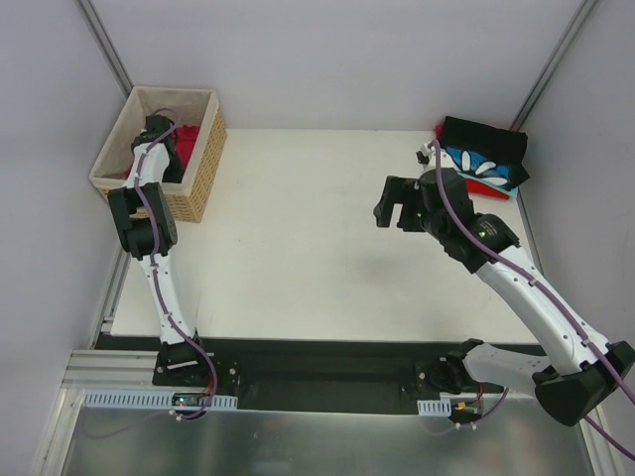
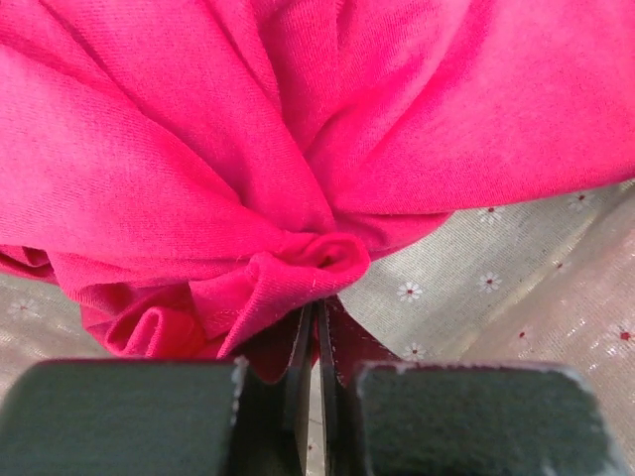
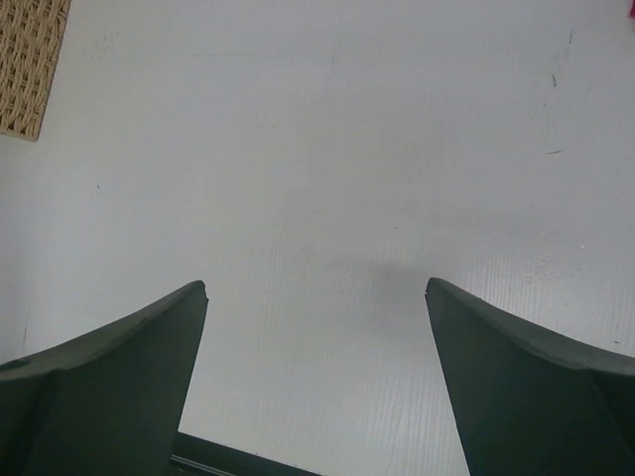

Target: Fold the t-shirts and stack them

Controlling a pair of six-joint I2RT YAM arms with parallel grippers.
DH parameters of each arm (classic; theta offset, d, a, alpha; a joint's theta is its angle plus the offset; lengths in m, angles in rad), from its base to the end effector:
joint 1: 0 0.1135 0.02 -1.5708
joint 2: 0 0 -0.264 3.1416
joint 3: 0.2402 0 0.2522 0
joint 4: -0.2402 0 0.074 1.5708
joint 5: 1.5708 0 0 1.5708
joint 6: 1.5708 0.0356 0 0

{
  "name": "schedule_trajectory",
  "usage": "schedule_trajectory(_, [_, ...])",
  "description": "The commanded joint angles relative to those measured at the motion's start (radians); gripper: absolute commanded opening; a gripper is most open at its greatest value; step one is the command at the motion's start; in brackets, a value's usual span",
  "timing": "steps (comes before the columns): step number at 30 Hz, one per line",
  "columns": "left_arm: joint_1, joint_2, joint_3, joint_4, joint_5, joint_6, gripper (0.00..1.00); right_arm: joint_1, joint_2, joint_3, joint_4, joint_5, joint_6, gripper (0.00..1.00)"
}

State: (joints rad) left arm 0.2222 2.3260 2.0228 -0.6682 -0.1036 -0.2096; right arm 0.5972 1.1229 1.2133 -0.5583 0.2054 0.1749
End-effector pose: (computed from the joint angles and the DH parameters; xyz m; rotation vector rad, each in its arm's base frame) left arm 0.5009 0.1169 0.1995 -0.5838 2.4720 0.1366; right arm 0.2037 0.1297 0.3842 -0.3004 2.0170 0.2770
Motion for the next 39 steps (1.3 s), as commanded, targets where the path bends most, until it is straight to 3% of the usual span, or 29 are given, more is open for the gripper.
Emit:
schedule_trajectory(1, [-0.001,-0.094,0.019,-0.036,0.027,-0.016,0.0,0.012,-0.028,0.0,0.012,0.011,0.0,0.97])
schedule_trajectory(14, [-0.001,-0.482,0.022,-0.036,0.102,-0.06,0.0,0.044,0.0,-0.023,0.034,-0.001,0.008,0.97])
schedule_trajectory(24, [-0.032,-0.717,-0.033,-0.005,0.314,-0.097,0.0,0.078,-0.002,-0.028,0.038,0.014,0.009,0.97])
schedule_trajectory(29, [-0.161,-0.823,-0.007,0.024,0.379,-0.054,0.0,0.099,-0.008,-0.035,0.043,0.029,0.012,0.97])
schedule_trajectory(36, [-0.437,-0.906,0.132,0.05,0.464,0.032,0.0,0.134,-0.018,-0.038,0.049,0.068,0.017,0.97])
schedule_trajectory(39, [-0.481,-0.901,0.191,0.053,0.554,0.013,0.0,0.144,-0.025,-0.035,0.049,0.084,0.018,0.97])
